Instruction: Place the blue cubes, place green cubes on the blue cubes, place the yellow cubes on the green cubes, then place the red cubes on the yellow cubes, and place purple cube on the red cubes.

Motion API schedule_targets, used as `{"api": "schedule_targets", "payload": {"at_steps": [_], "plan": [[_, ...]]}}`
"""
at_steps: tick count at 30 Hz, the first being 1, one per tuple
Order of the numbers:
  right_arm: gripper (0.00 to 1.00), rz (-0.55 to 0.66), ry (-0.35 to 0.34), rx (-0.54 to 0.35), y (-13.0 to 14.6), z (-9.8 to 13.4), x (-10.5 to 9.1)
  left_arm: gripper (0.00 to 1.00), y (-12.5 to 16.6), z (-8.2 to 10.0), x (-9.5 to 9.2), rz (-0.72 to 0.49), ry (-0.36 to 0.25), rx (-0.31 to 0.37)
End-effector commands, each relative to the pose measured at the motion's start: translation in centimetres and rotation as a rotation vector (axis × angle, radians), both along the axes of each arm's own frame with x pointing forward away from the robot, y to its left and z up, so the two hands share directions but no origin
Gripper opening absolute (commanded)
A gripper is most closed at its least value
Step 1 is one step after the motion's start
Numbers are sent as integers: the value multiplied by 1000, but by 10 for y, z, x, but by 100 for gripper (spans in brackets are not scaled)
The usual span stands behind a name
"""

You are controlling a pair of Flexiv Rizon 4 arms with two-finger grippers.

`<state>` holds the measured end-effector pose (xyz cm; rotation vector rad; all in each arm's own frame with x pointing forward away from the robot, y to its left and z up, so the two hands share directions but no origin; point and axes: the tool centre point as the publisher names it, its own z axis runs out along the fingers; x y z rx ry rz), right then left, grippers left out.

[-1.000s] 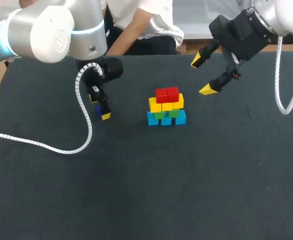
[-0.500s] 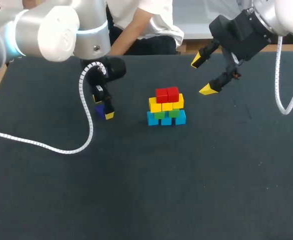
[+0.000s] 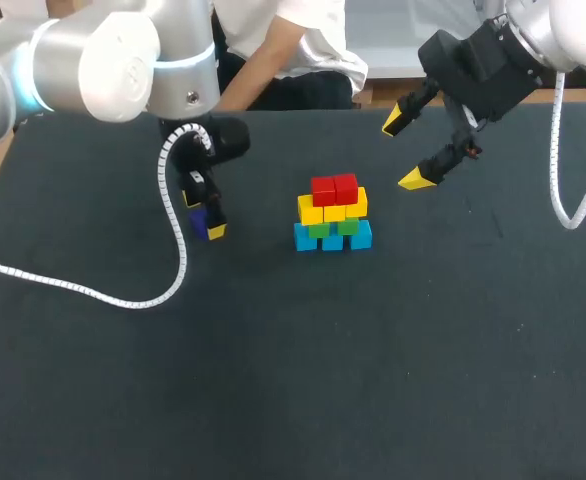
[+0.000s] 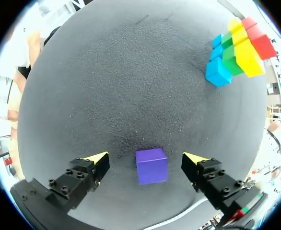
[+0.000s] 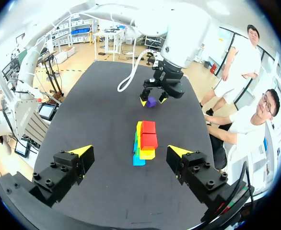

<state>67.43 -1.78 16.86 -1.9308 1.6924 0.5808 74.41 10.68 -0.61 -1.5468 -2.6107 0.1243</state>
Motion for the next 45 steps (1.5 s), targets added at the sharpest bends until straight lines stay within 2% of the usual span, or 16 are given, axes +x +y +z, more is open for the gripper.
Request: {"api": "schedule_targets", "payload": {"at_steps": [1, 12, 14, 15, 21, 22, 25, 29, 33, 35, 37, 39, 41, 45], "plan": [[100, 0, 0, 0, 0, 0, 0, 100, 2, -4, 3, 5, 11, -5], [100, 0, 0, 0, 0, 0, 0, 100, 6, -6, 3, -1, 3, 0], [100, 0, 0, 0, 0, 0, 0, 46, 5, -6, 4, -2, 3, 2], [100, 0, 0, 0, 0, 0, 0, 42, 5, -7, 5, -3, 3, 3], [100, 0, 0, 0, 0, 0, 0, 45, 2, -11, 6, -11, 5, 8], [100, 0, 0, 0, 0, 0, 0, 47, 2, -11, 6, -13, 7, 9], [100, 0, 0, 0, 0, 0, 0, 76, 1, -11, 6, -14, 8, 12], [100, 0, 0, 0, 0, 0, 0, 87, 2, -9, 6, -8, 6, 13], [100, 0, 0, 0, 0, 0, 0, 86, 2, -7, 6, -7, 1, 16], [100, 0, 0, 0, 0, 0, 0, 55, 3, -7, 6, -5, 1, 18], [100, 0, 0, 0, 0, 0, 0, 41, 4, -8, 6, -3, 2, 18], [100, 0, 0, 0, 0, 0, 0, 33, 4, -9, 5, -2, 5, 19], [100, 0, 0, 0, 0, 0, 0, 0, 4, -9, 5, -4, 4, 19], [100, 0, 0, 0, 0, 0, 0, 0, 3, -9, 6, -11, 4, 22]]}}
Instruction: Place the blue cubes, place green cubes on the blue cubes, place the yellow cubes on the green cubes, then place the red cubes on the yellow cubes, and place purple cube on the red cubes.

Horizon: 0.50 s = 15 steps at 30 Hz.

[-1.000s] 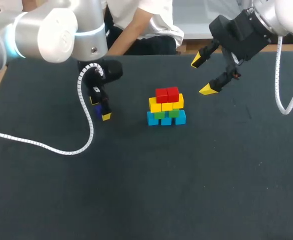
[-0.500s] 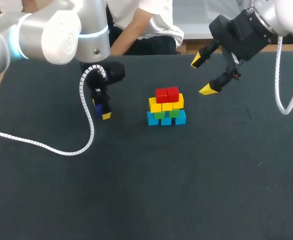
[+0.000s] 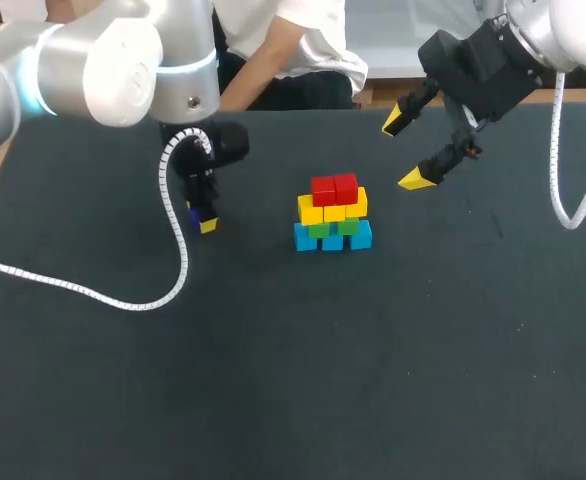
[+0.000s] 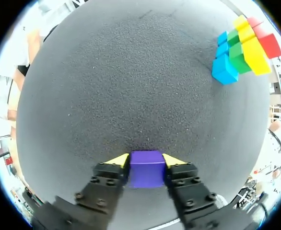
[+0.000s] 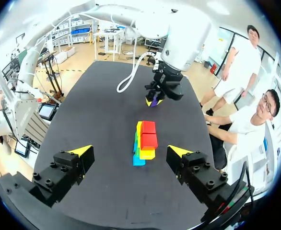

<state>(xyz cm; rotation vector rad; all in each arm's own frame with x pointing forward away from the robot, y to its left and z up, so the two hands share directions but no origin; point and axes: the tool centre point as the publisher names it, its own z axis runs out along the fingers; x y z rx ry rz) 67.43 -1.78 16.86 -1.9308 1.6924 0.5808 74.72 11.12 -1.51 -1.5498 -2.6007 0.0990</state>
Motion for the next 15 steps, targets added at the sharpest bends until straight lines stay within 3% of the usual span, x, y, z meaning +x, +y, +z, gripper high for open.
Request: {"api": "schedule_targets", "payload": {"at_steps": [1, 7, 15], "plan": [[100, 0, 0, 0, 0, 0, 0, 0, -1, 0, 3, -6, 6, 5], [100, 0, 0, 0, 0, 0, 0, 0, -1, 2, 3, -31, 7, -3], [100, 0, 0, 0, 0, 0, 0, 0, -9, 27, 2, -149, -32, 14]]}}
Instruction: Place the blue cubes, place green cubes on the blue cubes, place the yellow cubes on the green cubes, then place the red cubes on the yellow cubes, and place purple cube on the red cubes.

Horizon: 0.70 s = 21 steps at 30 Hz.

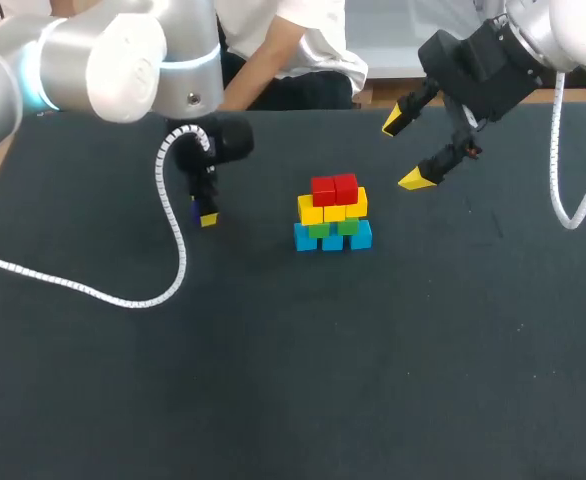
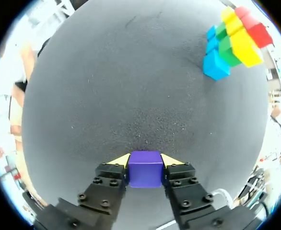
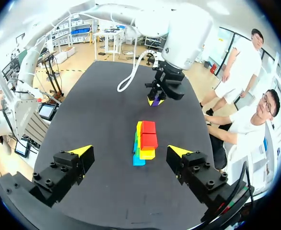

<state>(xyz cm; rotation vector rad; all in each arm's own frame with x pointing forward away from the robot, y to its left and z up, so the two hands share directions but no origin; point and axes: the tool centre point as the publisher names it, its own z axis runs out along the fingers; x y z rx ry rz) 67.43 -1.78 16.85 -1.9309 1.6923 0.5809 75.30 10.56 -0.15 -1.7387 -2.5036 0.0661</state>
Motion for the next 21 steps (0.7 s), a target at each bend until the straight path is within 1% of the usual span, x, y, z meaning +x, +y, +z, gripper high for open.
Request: {"api": "schedule_targets", "payload": {"at_steps": [1, 14, 17, 21], "plan": [[100, 0, 0, 0, 0, 0, 0, 0, -5, 17, -4, -15, -10, 15], [100, 0, 0, 0, 0, 0, 0, 0, -31, 74, -14, -87, -79, 39], [100, 0, 0, 0, 0, 0, 0, 0, -39, 87, -15, -112, -112, 37], [100, 0, 0, 0, 0, 0, 0, 0, -49, 100, -16, -137, -135, 37]]}}
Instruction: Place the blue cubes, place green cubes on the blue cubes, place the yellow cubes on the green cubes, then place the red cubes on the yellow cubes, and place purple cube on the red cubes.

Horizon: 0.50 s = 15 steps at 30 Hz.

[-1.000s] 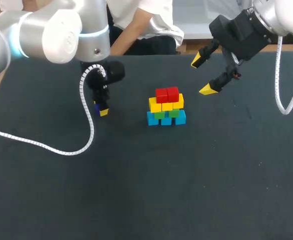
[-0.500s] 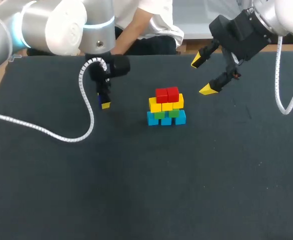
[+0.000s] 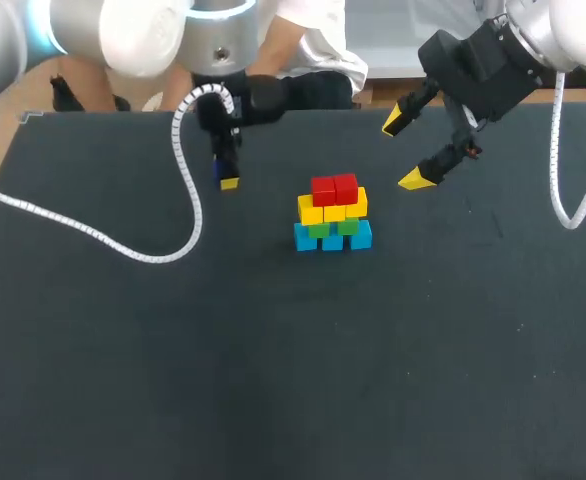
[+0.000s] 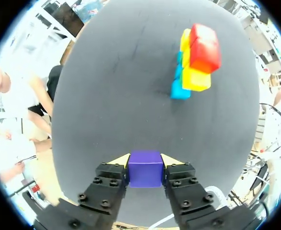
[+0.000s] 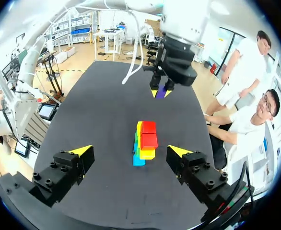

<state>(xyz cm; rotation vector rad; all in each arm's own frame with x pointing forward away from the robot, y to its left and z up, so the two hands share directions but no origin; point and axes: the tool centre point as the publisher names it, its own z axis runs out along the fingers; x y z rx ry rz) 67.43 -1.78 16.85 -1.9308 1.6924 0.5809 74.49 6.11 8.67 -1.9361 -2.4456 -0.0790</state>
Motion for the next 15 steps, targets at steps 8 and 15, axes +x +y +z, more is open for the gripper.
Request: {"api": "schedule_targets", "payload": {"at_steps": [8, 15], "plan": [[100, 0, 0, 0, 0, 0, 0, 0, -21, 31, -13, -40, -62, 1], [100, 0, 0, 0, 0, 0, 0, 0, -37, 47, -21, -70, -92, -13]]}}
